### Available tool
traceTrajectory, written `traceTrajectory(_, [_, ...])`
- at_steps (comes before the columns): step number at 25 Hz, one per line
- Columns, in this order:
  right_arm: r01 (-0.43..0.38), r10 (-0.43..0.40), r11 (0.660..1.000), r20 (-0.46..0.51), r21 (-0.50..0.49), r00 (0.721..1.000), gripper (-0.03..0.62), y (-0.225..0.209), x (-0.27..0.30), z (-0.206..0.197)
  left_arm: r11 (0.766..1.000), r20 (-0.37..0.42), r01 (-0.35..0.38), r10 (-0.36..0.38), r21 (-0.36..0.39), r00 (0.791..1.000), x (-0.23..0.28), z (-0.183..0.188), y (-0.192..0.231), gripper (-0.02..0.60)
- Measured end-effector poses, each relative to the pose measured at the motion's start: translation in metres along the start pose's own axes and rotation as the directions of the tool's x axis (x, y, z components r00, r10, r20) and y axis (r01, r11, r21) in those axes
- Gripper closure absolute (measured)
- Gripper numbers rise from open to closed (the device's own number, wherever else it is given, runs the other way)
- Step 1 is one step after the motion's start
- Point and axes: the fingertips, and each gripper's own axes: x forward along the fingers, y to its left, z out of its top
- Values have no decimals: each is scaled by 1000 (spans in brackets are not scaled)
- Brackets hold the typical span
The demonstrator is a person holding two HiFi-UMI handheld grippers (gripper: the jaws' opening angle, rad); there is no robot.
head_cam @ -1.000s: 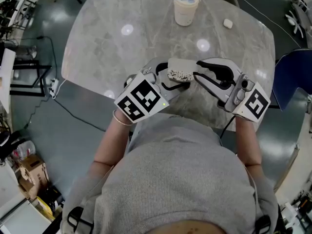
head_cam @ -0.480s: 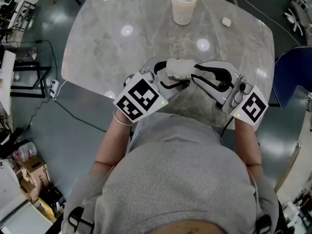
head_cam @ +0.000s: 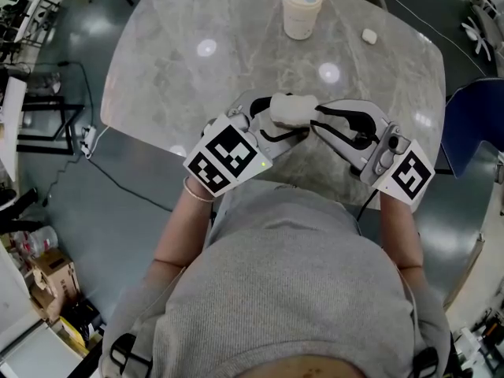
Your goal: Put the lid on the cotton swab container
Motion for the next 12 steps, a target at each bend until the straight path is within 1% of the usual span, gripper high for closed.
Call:
traceTrajectory(5, [-7, 7, 1000, 8, 10, 1000, 525, 1, 3, 4, 1000, 13, -9, 9, -14, 1000, -3, 2, 1, 307])
traceTrajectory(12, [-25, 25, 999, -24, -20, 999, 528, 4, 5, 1, 1000, 14, -9, 9, -24, 1000, -6, 1, 1, 308])
